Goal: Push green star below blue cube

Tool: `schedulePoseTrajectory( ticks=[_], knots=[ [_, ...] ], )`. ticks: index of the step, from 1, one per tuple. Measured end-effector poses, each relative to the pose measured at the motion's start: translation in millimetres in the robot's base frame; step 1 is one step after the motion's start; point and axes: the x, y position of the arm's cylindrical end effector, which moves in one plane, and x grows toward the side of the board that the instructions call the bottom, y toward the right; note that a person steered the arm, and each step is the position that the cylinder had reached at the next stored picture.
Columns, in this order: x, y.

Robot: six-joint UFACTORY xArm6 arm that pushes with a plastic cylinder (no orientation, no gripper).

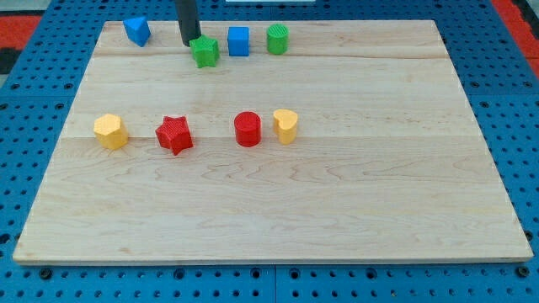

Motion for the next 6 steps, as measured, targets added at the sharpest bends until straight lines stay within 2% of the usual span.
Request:
schedulePoseTrajectory(
  ticks=[4, 6],
  knots=[
    [26, -18],
    [26, 50]
  ],
)
